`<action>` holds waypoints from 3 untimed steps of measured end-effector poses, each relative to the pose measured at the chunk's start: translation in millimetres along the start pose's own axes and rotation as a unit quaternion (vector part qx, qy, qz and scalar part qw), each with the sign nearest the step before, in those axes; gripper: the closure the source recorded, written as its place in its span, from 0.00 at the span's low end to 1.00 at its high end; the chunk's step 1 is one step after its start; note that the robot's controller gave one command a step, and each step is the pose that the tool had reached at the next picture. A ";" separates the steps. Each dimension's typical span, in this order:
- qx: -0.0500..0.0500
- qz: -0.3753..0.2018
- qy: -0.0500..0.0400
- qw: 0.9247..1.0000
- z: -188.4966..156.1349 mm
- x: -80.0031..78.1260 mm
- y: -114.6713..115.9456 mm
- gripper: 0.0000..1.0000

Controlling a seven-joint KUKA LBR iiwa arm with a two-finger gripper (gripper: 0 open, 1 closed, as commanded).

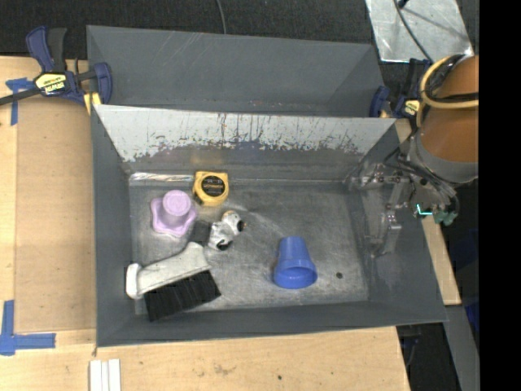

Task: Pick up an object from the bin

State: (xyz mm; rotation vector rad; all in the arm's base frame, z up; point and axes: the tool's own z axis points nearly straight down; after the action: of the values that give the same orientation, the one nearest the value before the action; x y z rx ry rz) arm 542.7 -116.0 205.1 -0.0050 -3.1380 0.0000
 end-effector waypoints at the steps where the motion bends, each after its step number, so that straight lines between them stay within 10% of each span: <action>1: 0.001 -0.001 -0.004 1.000 -3.7 -1.7 0.4 0.00; 3: 0.000 -0.034 -0.002 0.999 50.7 13.8 66.9 0.00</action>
Offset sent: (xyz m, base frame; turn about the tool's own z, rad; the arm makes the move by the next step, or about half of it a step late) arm -0.0339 0.0762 -0.1351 -0.3733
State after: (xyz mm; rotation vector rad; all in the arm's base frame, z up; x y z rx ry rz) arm 528.9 -49.1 154.5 0.1026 -3.1399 -0.0003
